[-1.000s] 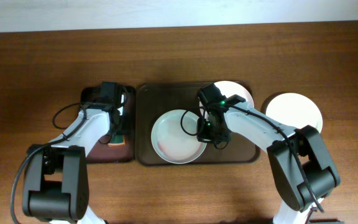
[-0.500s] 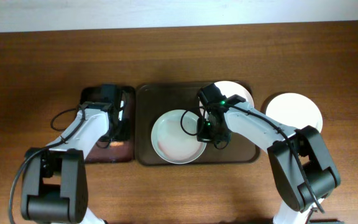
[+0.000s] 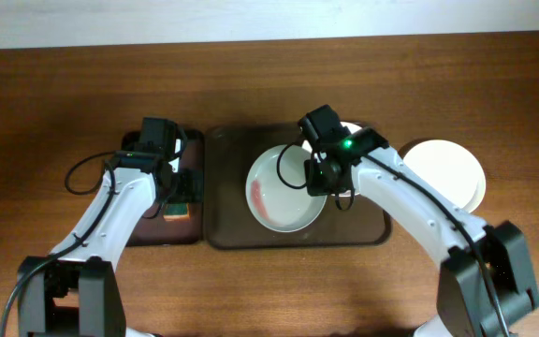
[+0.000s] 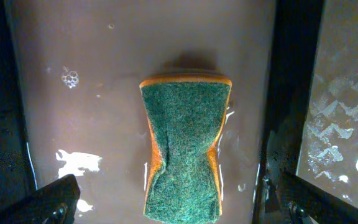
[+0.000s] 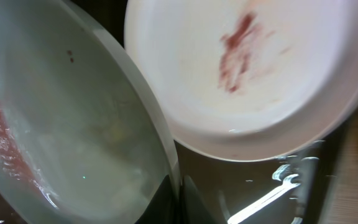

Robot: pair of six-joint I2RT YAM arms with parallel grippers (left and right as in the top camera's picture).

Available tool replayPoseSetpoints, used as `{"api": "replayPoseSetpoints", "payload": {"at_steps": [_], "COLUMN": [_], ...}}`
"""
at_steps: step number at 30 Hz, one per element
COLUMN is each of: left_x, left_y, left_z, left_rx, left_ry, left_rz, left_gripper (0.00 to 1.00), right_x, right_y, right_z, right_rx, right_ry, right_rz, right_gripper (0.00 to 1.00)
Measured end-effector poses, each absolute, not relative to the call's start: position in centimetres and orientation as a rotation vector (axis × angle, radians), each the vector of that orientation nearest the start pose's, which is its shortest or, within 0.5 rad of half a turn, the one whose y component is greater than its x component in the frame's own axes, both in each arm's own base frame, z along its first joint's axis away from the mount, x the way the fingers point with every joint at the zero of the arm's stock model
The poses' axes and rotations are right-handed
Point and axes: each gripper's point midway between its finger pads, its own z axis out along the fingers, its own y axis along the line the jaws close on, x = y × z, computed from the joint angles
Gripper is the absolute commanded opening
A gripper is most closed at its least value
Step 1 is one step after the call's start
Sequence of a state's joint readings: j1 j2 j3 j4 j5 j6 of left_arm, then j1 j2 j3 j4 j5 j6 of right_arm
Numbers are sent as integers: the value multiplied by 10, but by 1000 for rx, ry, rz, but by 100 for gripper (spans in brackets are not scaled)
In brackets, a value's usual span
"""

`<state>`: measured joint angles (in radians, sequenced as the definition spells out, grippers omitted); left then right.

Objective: Clean dirty plates on tray and stack at the side
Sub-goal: 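Carry the cleaned plate with the right gripper onto the side stack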

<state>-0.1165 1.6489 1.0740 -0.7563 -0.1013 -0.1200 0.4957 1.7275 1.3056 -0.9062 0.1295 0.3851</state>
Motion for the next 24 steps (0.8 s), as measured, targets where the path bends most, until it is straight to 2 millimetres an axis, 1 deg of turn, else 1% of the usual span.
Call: {"api": "replayPoseSetpoints", "payload": {"at_steps": [2,3,4,6,8,10,12,13,16,18,24], "left_x": [337,337,337,337,337,337,337,337,337,338,338], "left_y": [-22,-22,-22,-22,-22,-22,-23,-23,-23,-23,-23], "left_z": [56,56,56,56,56,56,56,56,56,56,56], "left_rx": [-23,-23,-23,-23,-22,-22,-22,-21,-21,-21,-21], "left_ry": [2890,2890,2890,2890,2890,2890,2890,2891,2889,2887,2887], "left_rz": [104,104,104,104,103,103,96,93,93,92,92], "left_gripper": [100,100,100,100,100,100,100,100,100,100,100], "right_x": [335,335,335,334,333,332,331,329,327,327,329], "right_y": [156,157,159,165,172,182,188,193,200,200,198], "right_z": [107,112,118,129,143,159,170,178,193,198,205], "right_rx": [-180,-200,-231,-301,-362,-395,-407,-413,-406,-400,-371], "right_ry": [2779,2750,2701,2600,2475,2352,2275,2216,2116,2086,2051], "right_rz": [-126,-162,-235,-377,-514,-608,-656,-690,-740,-763,-780], "right_gripper": [4,4,4,4,4,4,4,4,4,4,4]}}
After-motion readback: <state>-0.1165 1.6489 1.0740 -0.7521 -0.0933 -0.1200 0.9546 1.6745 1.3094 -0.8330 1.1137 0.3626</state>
